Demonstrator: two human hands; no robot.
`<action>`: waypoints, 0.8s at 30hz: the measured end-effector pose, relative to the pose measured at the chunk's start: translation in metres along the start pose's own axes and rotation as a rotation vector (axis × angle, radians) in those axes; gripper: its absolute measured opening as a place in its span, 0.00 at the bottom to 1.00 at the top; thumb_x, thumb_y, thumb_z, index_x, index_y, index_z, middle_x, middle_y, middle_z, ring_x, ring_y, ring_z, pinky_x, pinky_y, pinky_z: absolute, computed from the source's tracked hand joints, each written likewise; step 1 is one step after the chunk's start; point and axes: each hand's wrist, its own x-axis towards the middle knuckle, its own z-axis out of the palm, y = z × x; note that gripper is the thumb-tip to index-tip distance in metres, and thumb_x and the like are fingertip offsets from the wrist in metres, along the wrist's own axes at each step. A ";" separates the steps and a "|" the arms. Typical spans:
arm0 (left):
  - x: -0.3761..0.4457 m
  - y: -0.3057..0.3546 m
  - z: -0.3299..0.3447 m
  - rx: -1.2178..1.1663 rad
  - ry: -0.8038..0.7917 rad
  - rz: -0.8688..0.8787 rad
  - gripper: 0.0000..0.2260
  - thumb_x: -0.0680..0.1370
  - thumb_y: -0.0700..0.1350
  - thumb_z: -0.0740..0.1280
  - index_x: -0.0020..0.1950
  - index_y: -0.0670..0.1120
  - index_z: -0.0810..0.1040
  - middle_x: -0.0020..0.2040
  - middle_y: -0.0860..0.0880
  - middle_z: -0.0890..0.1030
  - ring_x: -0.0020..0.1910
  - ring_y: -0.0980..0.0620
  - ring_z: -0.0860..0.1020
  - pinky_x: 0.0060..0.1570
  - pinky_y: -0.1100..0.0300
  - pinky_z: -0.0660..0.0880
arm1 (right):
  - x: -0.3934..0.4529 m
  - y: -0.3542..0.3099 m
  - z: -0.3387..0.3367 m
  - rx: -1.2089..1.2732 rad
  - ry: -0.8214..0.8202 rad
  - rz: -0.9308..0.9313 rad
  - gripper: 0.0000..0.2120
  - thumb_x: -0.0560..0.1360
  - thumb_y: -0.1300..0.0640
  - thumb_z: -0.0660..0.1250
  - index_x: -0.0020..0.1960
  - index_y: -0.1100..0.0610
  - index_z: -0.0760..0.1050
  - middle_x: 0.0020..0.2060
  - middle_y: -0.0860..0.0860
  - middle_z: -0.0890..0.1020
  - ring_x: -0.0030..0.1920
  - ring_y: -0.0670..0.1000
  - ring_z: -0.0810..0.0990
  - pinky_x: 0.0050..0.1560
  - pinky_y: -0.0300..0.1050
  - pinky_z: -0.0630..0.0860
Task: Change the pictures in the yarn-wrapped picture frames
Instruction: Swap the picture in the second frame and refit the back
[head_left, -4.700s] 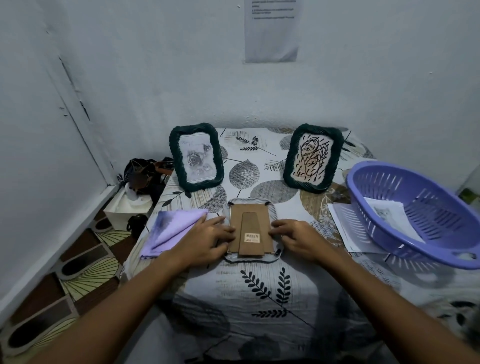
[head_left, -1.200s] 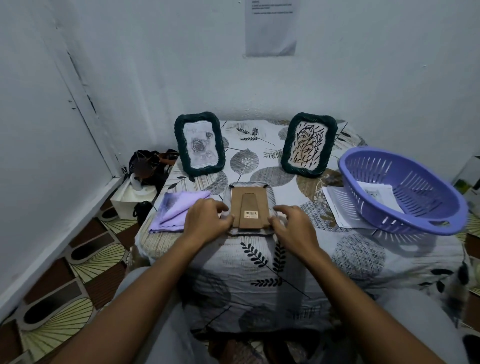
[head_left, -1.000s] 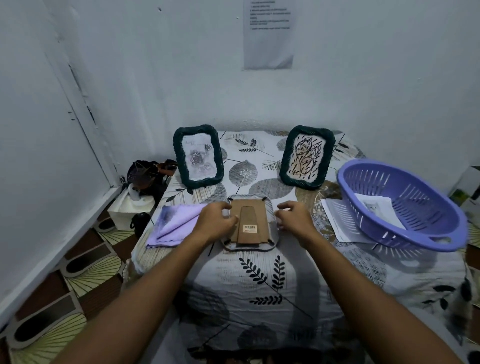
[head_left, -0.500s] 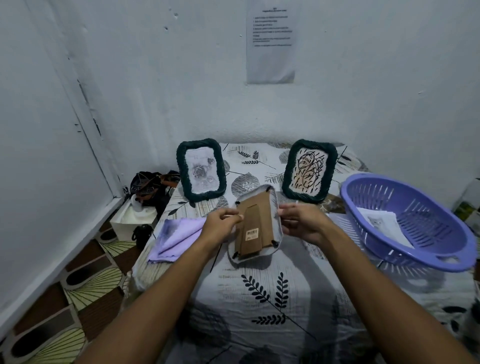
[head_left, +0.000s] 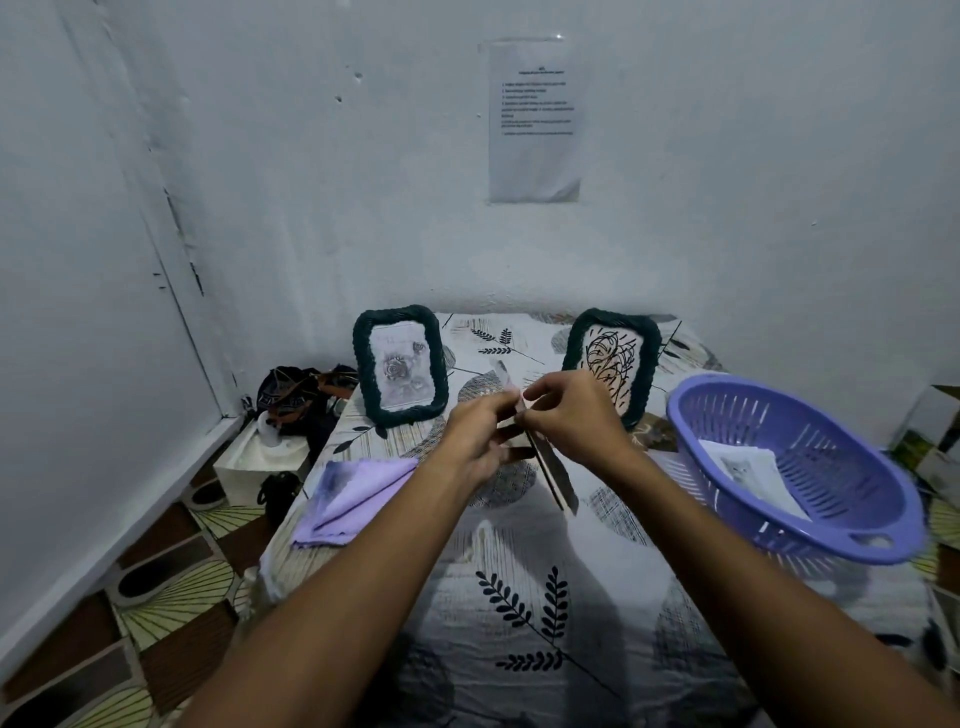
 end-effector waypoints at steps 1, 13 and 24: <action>0.000 -0.002 -0.003 -0.031 -0.017 -0.004 0.05 0.79 0.41 0.64 0.46 0.40 0.77 0.41 0.44 0.80 0.42 0.45 0.80 0.39 0.46 0.79 | 0.000 0.001 -0.001 -0.003 0.000 -0.008 0.11 0.71 0.55 0.74 0.50 0.60 0.81 0.39 0.52 0.83 0.39 0.47 0.82 0.41 0.43 0.79; -0.002 -0.018 -0.044 -0.228 -0.022 -0.097 0.14 0.82 0.46 0.57 0.51 0.39 0.78 0.43 0.40 0.83 0.46 0.42 0.79 0.47 0.49 0.75 | -0.011 0.065 0.001 0.643 -0.134 0.600 0.16 0.81 0.62 0.55 0.67 0.61 0.70 0.56 0.59 0.76 0.57 0.61 0.75 0.53 0.57 0.78; 0.015 -0.037 -0.071 0.185 0.205 -0.148 0.06 0.79 0.43 0.60 0.46 0.41 0.73 0.37 0.45 0.76 0.33 0.48 0.74 0.36 0.56 0.73 | -0.018 0.103 0.032 0.844 -0.059 0.786 0.17 0.77 0.73 0.56 0.63 0.61 0.70 0.56 0.63 0.77 0.55 0.61 0.75 0.63 0.61 0.72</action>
